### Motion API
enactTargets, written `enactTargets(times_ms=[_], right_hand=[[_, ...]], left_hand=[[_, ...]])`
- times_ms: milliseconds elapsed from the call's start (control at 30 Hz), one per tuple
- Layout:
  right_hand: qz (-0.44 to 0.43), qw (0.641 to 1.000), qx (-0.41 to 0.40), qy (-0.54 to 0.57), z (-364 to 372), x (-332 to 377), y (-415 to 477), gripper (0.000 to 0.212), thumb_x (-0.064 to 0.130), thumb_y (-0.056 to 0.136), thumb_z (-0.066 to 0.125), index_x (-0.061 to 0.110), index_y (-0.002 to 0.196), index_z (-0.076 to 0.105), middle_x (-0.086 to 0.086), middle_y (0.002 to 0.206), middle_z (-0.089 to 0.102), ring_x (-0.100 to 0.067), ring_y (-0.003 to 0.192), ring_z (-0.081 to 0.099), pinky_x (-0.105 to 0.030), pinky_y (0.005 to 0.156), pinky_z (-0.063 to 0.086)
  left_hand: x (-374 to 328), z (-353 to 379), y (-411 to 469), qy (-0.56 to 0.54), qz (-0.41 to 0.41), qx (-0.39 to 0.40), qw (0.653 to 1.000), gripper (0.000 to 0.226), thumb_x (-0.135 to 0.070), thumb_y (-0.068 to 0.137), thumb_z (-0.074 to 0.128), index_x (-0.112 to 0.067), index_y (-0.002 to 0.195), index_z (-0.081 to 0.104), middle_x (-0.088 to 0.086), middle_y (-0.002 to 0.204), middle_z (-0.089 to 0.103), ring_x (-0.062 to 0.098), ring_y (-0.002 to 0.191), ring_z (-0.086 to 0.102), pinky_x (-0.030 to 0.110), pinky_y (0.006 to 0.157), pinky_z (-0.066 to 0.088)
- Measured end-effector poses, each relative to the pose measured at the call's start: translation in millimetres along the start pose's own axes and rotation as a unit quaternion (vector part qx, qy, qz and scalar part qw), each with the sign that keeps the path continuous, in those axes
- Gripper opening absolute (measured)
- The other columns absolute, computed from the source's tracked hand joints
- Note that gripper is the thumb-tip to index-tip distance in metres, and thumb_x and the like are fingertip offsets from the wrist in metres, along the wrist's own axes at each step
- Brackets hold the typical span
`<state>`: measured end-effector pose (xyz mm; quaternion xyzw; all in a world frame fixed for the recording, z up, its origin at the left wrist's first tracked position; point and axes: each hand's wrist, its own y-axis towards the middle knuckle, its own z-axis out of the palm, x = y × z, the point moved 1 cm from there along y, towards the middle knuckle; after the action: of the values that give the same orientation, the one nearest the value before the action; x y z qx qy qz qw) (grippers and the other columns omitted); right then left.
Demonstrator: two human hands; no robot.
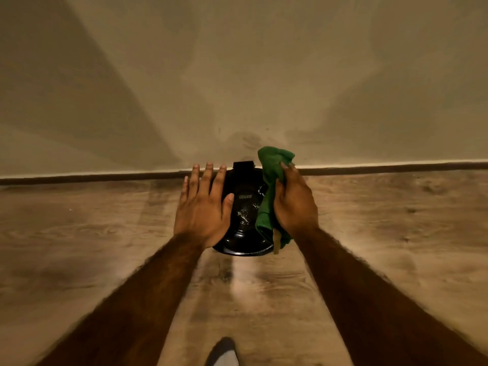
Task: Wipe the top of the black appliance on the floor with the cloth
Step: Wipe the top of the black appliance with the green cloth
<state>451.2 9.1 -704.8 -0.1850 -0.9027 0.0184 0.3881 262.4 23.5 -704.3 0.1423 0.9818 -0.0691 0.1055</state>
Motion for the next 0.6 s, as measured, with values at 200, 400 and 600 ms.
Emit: enactTargets(times_ms=[200,400,600], right_hand=[[-0.038,0.995,0.016,-0.091,41,-31,21,0.049,0.03,0.099,0.034,0.021,0.147,0.028,0.0,0.16,0.016,-0.022,0.145,0.016,-0.042,0.114,0.027],[-0.066,0.987,0.026,-0.146,74,-53,31,0.054,0.045,0.093,0.043,0.022,0.142,0.036,-0.001,0.161,0.01,-0.024,0.147,0.008,-0.046,0.115,0.018],[-0.075,0.972,0.019,-0.22,91,-55,34,0.062,0.057,0.093,0.028,0.037,0.148,0.007,-0.004,0.16,0.015,-0.032,0.144,0.015,-0.053,0.111,0.02]], left_hand=[[24,55,25,-0.01,-0.01,0.013,1.0,0.059,-0.045,0.097,0.013,-0.026,0.152,0.004,0.006,0.163,0.008,0.027,0.149,-0.003,0.047,0.12,0.004],[41,97,47,0.003,0.019,0.036,0.999,0.056,-0.038,0.099,0.016,-0.028,0.153,0.002,0.002,0.164,0.005,0.026,0.149,-0.006,0.047,0.12,0.004],[44,118,45,-0.06,0.028,0.026,0.997,0.054,-0.031,0.102,0.022,-0.023,0.154,0.009,-0.001,0.163,0.006,0.021,0.149,-0.002,0.043,0.12,0.006]])
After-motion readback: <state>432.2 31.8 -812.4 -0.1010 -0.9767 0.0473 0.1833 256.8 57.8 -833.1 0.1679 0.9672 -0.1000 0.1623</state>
